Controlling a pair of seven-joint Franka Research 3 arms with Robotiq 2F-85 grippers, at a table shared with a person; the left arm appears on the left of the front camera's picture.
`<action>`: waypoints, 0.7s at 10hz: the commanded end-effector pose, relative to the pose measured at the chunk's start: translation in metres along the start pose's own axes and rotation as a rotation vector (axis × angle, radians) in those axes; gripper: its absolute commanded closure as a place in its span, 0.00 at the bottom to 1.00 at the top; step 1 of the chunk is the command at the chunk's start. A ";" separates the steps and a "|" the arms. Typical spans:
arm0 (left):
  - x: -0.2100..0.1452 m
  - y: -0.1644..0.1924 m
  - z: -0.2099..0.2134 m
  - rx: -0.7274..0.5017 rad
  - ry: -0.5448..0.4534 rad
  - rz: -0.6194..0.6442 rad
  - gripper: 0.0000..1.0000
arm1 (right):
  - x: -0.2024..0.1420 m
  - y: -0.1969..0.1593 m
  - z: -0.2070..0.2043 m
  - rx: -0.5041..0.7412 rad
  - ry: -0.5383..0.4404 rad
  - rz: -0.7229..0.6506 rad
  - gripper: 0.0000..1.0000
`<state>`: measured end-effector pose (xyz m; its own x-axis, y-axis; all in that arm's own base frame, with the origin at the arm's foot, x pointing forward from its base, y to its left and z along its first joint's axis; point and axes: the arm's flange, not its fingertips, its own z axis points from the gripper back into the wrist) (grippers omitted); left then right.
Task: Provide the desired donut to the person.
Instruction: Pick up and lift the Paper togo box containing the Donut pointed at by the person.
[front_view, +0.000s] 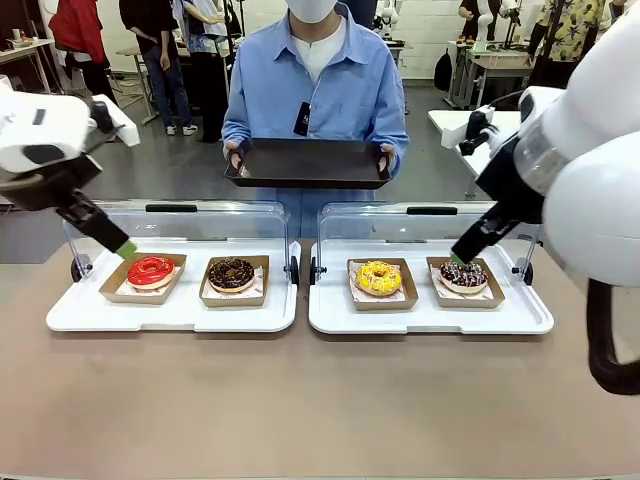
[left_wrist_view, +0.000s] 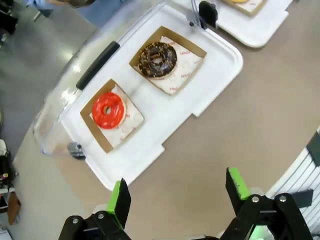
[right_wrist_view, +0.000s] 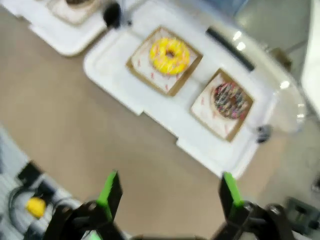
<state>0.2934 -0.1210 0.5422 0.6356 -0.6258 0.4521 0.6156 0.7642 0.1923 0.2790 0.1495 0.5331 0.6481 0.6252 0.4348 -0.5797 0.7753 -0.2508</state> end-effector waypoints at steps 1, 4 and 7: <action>-0.027 -0.003 0.015 0.046 -0.011 0.002 0.00 | -0.061 0.022 0.000 -0.012 -0.005 -0.019 0.00; 0.000 0.000 0.000 0.000 0.000 0.000 0.00 | 0.000 0.000 0.000 0.000 0.000 0.000 0.00; -0.008 0.025 0.005 -0.246 -0.101 0.126 0.00 | -0.015 -0.033 0.007 0.223 -0.106 -0.106 0.00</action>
<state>0.2924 -0.1126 0.5447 0.6581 -0.5849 0.4741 0.6152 0.7808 0.1093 0.2761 0.1400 0.5397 0.6590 0.5935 0.4620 -0.5851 0.7905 -0.1809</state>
